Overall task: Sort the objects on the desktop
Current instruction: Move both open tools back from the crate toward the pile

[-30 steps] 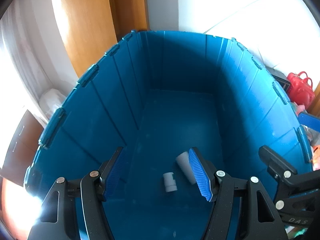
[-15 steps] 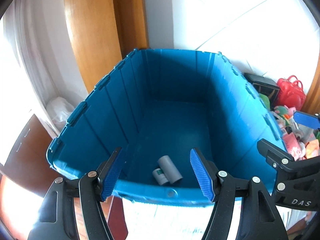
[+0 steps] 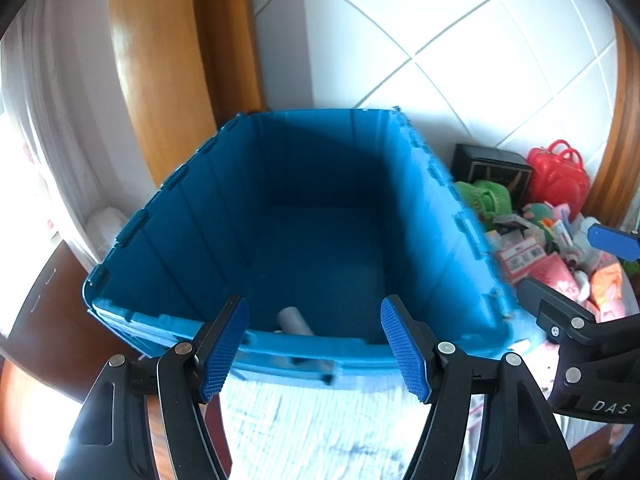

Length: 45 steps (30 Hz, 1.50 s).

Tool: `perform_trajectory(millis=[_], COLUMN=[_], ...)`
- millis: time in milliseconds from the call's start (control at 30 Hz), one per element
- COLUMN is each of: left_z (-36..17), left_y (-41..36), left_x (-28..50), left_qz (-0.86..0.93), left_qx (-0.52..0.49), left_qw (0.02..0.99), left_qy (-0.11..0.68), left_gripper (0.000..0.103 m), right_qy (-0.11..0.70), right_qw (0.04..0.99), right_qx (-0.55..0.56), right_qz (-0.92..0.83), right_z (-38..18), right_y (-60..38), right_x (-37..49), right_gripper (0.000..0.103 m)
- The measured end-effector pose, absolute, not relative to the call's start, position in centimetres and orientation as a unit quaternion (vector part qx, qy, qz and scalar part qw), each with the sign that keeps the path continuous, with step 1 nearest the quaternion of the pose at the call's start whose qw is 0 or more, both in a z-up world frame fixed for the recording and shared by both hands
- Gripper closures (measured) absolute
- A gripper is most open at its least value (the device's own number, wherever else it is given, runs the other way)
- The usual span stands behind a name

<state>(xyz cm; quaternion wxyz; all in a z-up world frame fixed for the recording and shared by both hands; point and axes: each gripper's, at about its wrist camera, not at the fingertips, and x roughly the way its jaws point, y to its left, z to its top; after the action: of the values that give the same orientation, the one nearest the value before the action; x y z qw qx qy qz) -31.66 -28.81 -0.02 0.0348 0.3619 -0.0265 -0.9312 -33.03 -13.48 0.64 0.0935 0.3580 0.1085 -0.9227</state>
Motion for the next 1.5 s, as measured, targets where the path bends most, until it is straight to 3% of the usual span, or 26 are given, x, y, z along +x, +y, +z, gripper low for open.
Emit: perform_trajectory(millis=[367,800,1133,1500], left_z=[-1.2,-10.7,-19.6,-25.2], left_y=[-17.6,-5.5,-6.2,-11.0], left_x=[-26.6,-22.1,-22.8,-25.4], left_qz=[-0.936,-0.907,-0.877,-0.866], left_qx=[0.349,0.417,0.476,0.493], left_qw=[-0.008,-0.044,-0.019,-0.021], left_qy=[-0.039,-0.051,-0.064,-0.082], left_gripper=[0.033,0.033,0.033,0.033], right_qy=[0.063,0.009,-0.026,-0.063], right_qw=[0.059,0.01,0.012,-0.015], right_qx=[0.361,0.433,0.483,0.497], right_qz=[-0.929,-0.901,-0.875,-0.865], right_z=[-0.4,-9.7,-17.4,-22.4], right_y=[-0.4,14.0,15.2,12.4], right_x=[-26.3,-20.8,-21.0,-22.6], right_gripper=[0.0,0.0,0.0,0.0])
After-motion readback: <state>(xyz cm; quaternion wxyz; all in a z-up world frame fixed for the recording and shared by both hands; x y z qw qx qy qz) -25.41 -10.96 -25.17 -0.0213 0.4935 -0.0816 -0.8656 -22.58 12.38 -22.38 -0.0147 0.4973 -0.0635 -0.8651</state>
